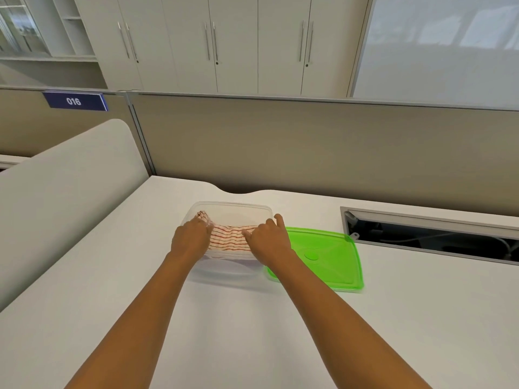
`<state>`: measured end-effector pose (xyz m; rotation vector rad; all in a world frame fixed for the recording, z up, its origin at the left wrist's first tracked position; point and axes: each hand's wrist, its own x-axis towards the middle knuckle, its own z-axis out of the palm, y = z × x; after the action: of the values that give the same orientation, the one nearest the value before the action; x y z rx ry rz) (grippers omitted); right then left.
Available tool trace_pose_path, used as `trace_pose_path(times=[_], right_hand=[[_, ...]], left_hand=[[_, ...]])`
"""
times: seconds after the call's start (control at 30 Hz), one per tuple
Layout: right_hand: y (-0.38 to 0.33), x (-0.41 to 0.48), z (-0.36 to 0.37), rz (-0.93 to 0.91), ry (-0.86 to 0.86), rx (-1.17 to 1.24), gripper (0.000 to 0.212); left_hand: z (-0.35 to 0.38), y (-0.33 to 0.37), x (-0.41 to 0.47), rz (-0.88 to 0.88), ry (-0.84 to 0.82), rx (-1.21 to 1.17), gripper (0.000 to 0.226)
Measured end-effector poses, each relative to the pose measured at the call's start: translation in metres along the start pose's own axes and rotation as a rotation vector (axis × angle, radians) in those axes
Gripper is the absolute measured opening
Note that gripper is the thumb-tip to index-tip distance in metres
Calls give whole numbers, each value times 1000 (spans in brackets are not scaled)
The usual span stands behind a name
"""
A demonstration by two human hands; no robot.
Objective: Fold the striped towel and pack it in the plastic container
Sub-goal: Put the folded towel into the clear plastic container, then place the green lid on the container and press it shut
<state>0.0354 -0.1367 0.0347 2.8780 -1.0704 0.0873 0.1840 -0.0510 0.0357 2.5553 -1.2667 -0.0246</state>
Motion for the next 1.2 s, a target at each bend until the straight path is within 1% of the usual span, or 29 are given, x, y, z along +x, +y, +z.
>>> trace_pose_path(times=[0.07,0.13,0.17,0.23,0.33,0.4,0.47,0.63,0.83,1.0,1.13,1.2], right_hand=[[3,-2,1,-16,22,-10,54],[5,-5,0,-47,126,20,45],[7,-7,-2,-50,188,51,38],[14,-13,-7,-17,293,119,27],[35,-29,-7,56,352,216,24],[53,-44,0,98,335,251,27],[70,-63,9,139,293,261,28],[93,-104,35,213,165,255,29],[100,-130,54,221,52,224,32],[102,-138,58,243,36,169,29],[104,-140,58,224,75,159,28],[105,-143,56,217,136,169,25]], left_hand=[[-2,1,0,-2,-64,68,45],[-3,3,0,4,-106,127,43],[-3,4,-1,16,-97,147,43],[-4,4,-4,38,-32,148,44],[-3,4,-13,110,168,33,40],[0,4,-19,137,246,-57,34],[0,7,-28,133,282,-137,33],[7,15,-50,153,294,-208,31],[10,22,-72,196,347,-280,25],[12,23,-82,200,352,-343,23],[14,24,-85,222,355,-353,21],[13,25,-87,230,356,-365,20]])
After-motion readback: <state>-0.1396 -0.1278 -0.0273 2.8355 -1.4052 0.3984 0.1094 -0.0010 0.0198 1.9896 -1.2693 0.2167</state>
